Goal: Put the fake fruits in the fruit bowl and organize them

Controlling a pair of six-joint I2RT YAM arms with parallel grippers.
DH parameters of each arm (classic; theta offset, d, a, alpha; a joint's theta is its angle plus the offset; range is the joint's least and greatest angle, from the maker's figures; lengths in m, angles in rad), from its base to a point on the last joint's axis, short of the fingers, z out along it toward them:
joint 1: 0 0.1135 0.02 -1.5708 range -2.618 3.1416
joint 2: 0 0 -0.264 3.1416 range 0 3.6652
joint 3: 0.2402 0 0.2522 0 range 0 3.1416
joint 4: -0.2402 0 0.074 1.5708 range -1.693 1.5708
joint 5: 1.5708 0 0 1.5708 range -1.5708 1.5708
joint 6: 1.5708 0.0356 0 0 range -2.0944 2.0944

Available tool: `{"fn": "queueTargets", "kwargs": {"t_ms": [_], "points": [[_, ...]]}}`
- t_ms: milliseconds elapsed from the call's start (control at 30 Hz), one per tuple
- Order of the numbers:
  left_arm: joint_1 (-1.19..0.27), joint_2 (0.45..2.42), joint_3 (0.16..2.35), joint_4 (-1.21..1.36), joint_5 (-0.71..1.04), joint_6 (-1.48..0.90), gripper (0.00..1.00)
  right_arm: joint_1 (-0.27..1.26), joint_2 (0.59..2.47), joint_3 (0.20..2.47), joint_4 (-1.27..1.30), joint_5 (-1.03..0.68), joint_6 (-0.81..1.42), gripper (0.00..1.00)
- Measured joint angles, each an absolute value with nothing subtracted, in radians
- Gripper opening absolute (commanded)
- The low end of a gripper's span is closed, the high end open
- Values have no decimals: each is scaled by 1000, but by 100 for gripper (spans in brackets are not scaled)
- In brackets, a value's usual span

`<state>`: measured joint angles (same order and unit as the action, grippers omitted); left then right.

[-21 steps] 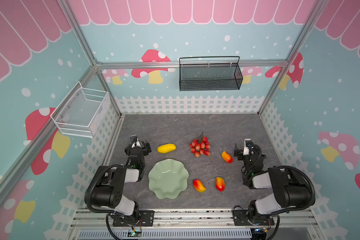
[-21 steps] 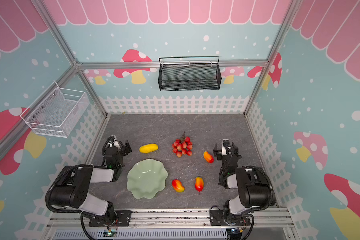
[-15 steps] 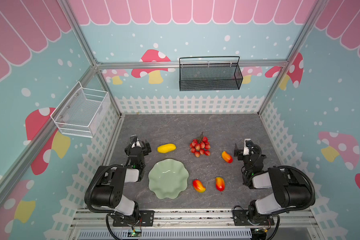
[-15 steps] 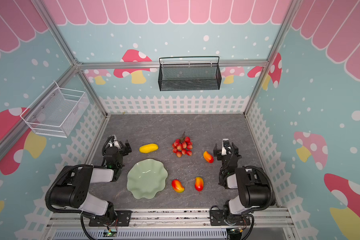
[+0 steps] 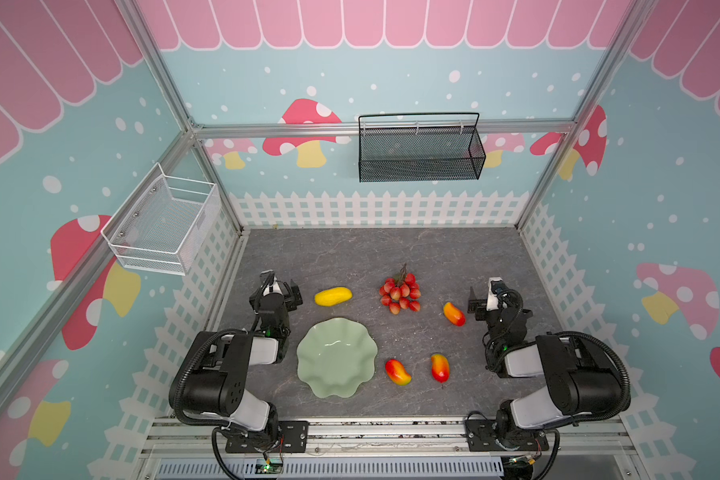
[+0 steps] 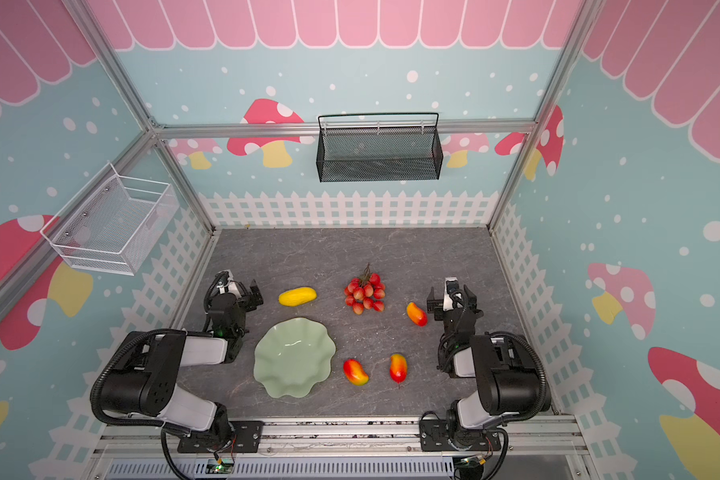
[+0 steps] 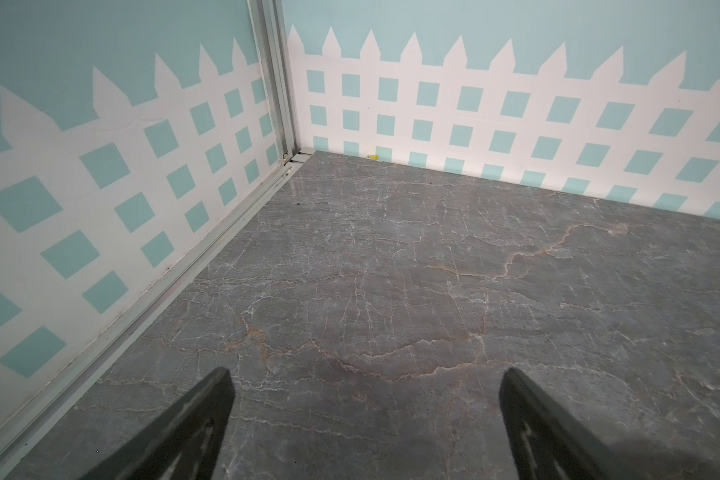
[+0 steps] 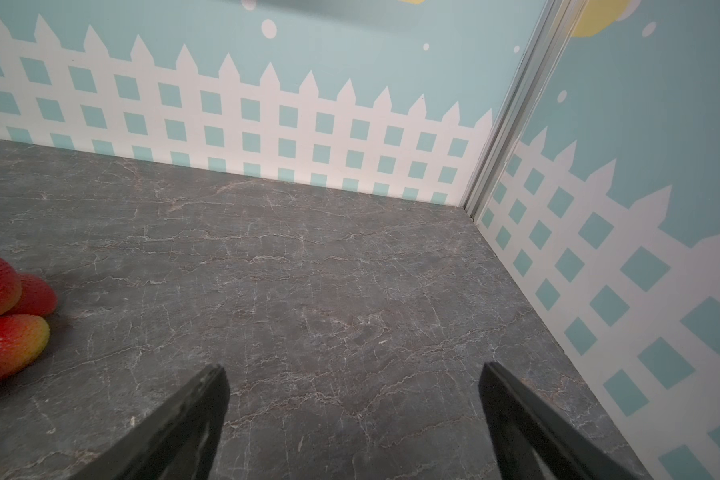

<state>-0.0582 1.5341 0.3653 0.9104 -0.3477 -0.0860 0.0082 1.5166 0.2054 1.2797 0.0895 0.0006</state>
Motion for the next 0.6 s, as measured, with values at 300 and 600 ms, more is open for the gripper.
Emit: {"fn": "queueTargets", "kwargs": {"t_ms": [300, 600], "points": [[-58, 1486, 348, 906, -359, -93, 99, 6, 1443, 170, 1266, 168, 28, 97], [-178, 1137, 496, 548, -370, -119, 94, 9, 1011, 333, 802, 86, 137, 97]]}}
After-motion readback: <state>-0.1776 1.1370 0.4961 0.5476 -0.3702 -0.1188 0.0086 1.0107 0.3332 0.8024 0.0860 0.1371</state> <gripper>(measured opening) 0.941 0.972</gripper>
